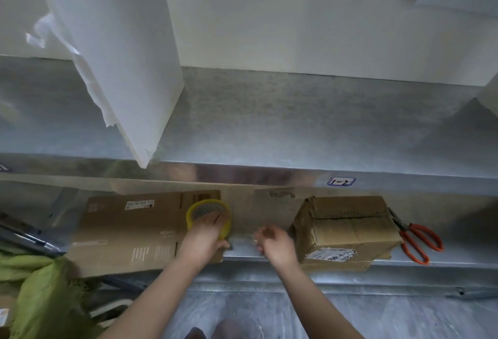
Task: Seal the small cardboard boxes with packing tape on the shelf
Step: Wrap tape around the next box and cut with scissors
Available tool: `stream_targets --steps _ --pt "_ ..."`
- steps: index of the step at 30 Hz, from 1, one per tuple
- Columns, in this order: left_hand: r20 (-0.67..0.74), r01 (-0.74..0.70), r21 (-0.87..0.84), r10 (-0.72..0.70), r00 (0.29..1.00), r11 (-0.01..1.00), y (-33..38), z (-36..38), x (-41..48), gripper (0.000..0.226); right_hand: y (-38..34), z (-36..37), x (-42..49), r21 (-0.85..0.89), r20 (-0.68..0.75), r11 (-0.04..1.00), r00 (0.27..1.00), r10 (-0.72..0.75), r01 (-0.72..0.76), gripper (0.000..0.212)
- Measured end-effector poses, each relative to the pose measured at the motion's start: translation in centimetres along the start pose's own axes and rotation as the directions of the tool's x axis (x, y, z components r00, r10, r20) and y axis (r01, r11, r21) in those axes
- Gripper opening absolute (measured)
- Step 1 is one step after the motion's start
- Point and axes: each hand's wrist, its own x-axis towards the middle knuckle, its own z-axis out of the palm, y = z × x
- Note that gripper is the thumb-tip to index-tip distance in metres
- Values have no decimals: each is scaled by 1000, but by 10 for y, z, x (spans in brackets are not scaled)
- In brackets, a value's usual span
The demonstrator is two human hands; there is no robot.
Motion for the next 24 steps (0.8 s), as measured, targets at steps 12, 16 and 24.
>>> stream_targets --steps 12,16,24 --pt "33 -88 13 88 996 996 -4 18 4 69 34 8 35 -425 -151 905 988 -43 -26 17" --pt "56 -80 10 79 995 997 -6 20 7 69 38 13 35 -498 -222 867 966 -132 4 36" --pt "-1 -103 23 103 995 994 2 11 -1 65 6 18 -27 -618 -6 708 899 -438 341 42"
